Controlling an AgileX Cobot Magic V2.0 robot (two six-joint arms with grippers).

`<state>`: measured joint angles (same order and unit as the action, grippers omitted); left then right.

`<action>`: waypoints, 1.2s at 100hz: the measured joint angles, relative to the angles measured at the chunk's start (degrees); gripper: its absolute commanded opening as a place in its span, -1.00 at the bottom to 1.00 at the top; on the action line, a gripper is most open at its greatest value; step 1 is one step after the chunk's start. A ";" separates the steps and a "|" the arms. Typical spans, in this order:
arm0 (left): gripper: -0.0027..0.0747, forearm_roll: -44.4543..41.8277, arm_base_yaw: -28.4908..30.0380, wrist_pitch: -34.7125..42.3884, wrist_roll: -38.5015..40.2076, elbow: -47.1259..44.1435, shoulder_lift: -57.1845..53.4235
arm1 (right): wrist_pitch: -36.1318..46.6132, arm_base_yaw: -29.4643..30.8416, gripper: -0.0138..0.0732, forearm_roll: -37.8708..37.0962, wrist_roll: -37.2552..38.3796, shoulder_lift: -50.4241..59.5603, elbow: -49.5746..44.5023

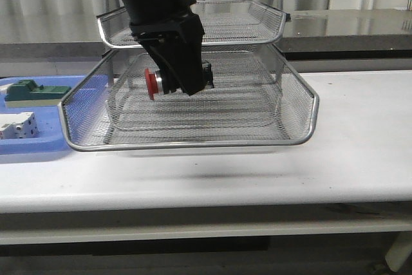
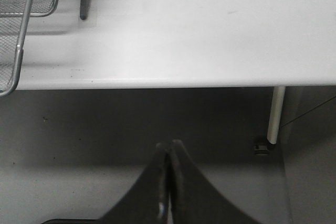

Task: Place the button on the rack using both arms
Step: 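Carry the red push button over and lower it into the pulled-out tier, then open the left gripper and lift it away from the button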

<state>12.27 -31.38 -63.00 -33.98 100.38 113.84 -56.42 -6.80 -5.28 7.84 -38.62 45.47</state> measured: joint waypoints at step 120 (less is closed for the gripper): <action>0.51 3.42 0.23 -7.90 1.74 4.16 -6.75 | 0.00 0.00 -0.84 0.00 0.00 0.00 0.00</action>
<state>15.69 -31.14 -70.91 -32.25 104.54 107.09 -56.42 -6.80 -5.28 7.84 -38.62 45.47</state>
